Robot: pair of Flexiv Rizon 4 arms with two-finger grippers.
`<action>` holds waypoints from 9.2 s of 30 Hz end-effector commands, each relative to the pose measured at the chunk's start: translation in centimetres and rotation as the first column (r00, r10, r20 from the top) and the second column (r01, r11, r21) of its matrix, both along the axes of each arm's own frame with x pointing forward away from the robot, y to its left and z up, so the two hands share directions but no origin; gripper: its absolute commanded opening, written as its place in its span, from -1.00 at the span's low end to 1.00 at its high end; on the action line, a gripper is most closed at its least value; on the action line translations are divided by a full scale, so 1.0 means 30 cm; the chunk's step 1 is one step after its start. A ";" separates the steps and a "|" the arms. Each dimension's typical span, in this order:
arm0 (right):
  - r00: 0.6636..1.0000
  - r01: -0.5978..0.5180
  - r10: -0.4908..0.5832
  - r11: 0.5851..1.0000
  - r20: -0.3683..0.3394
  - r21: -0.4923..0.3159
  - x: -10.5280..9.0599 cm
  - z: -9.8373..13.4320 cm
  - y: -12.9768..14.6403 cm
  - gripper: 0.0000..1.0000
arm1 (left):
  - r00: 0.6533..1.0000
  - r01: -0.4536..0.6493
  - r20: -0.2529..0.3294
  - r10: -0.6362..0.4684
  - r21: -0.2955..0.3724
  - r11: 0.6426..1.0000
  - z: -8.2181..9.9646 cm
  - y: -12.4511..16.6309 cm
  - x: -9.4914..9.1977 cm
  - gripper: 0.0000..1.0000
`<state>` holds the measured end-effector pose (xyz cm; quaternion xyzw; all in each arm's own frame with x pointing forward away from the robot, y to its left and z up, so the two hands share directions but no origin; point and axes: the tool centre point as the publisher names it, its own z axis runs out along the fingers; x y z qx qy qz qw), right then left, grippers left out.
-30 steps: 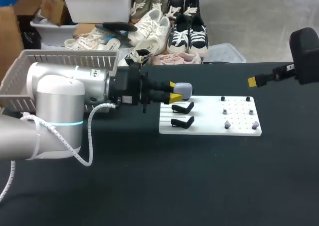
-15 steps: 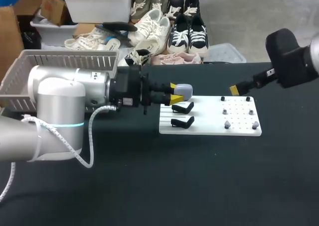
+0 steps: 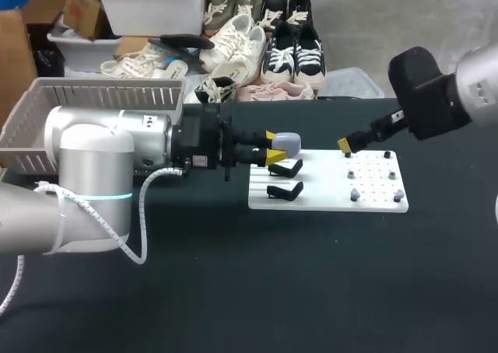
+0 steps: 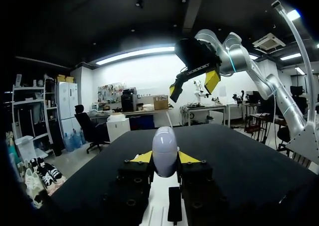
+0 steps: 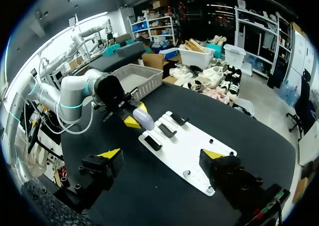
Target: Pick up each earbud case from the left stands, insert the matching earbuds, close the lid, and place the case in the box.
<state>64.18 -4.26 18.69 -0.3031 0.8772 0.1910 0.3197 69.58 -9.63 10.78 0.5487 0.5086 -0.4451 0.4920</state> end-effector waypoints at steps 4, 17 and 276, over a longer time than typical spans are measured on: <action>0.998 0.059 -0.057 0.994 0.022 -0.097 0.051 -0.018 0.116 1.00 | 1.000 -0.007 0.003 0.007 -0.002 1.000 -0.001 -0.002 -0.006 -1.00; 0.999 0.035 -0.041 0.987 -0.033 -0.159 0.086 -0.089 0.185 1.00 | 1.000 -0.007 0.003 0.007 -0.002 1.000 -0.001 -0.002 -0.006 -1.00; 0.827 0.353 -0.527 0.757 -0.194 -0.550 -0.103 -0.262 -0.112 -1.00 | 1.000 -0.007 0.003 0.007 -0.002 1.000 -0.001 -0.002 -0.006 -1.00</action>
